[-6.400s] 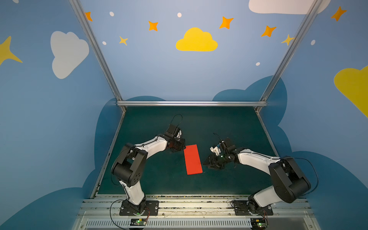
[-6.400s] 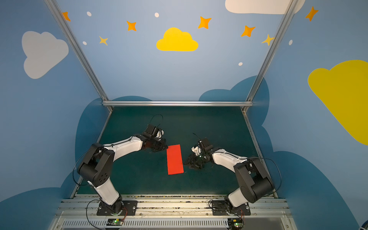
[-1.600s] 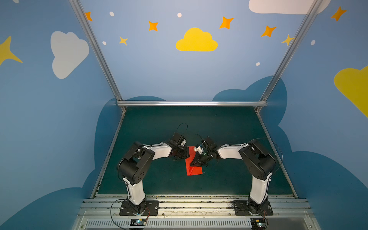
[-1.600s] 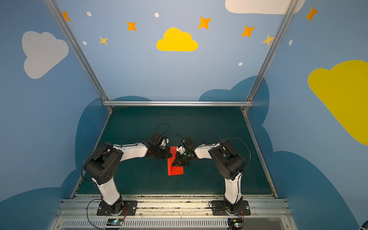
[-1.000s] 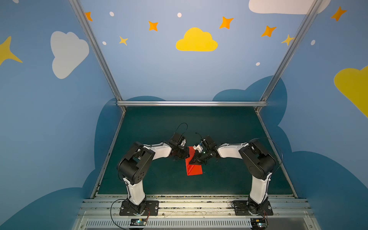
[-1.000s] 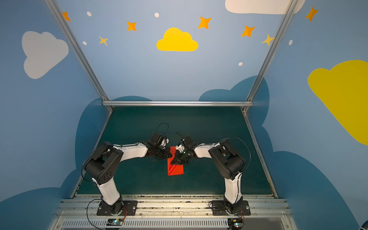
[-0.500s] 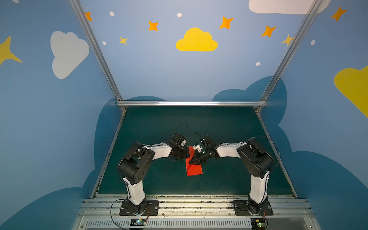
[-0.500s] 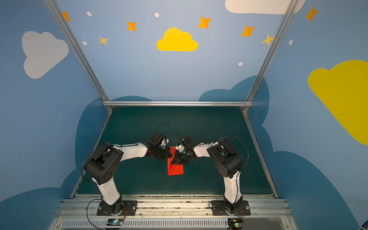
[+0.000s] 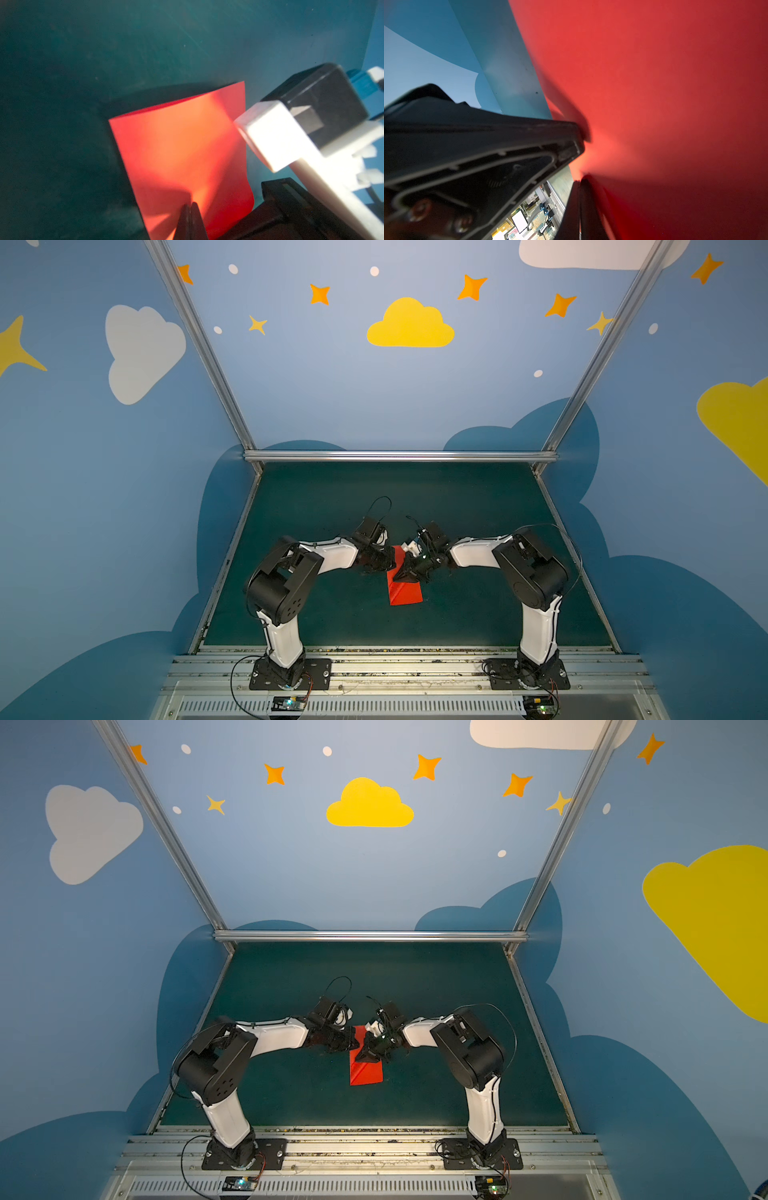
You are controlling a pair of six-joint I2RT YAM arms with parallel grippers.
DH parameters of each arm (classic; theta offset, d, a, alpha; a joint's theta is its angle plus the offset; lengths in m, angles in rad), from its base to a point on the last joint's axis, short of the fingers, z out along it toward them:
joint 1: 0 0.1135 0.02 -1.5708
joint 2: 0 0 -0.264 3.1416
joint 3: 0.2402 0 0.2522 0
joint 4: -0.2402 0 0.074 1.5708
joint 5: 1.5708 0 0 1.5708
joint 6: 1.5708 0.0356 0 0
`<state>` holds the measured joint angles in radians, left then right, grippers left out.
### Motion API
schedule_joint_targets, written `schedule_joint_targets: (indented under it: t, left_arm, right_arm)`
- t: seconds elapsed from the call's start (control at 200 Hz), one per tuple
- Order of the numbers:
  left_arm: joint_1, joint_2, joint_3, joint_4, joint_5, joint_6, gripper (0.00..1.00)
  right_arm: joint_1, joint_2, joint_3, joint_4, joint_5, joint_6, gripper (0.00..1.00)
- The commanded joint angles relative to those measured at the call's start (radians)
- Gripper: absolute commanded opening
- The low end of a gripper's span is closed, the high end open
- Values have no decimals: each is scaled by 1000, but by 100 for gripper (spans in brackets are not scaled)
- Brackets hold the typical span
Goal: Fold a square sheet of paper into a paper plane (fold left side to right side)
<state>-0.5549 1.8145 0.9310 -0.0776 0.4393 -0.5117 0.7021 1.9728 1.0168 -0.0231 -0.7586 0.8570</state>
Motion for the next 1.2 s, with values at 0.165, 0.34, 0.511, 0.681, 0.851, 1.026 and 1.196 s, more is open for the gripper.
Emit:
schedule_joint_targets:
  t: [0.165,0.34,0.511,0.681,0.851,1.026,1.196]
  left_arm:
    - [-10,53,-32,-39,-15,14,3]
    - [-10,47,-31,-40,-11,11,3]
    - [-8,34,-20,-48,-7,3,3]
    - [44,-51,-29,-27,16,-53,5]
    - [105,-216,-80,-46,16,-79,21]
    - [102,-371,-174,-71,21,-105,28]
    - [36,-478,-248,-118,-3,-99,6]
  right_arm:
    - [0,36,20,-5,-1,-7,0]
    - [0,47,12,-15,-9,-13,0]
    - [3,48,11,-40,-4,-29,9]
    - [3,42,6,-64,7,-38,16]
    - [3,35,2,-77,16,-42,22]
    - [7,34,0,-86,21,-46,26]
    - [9,32,-4,-90,28,-47,30]
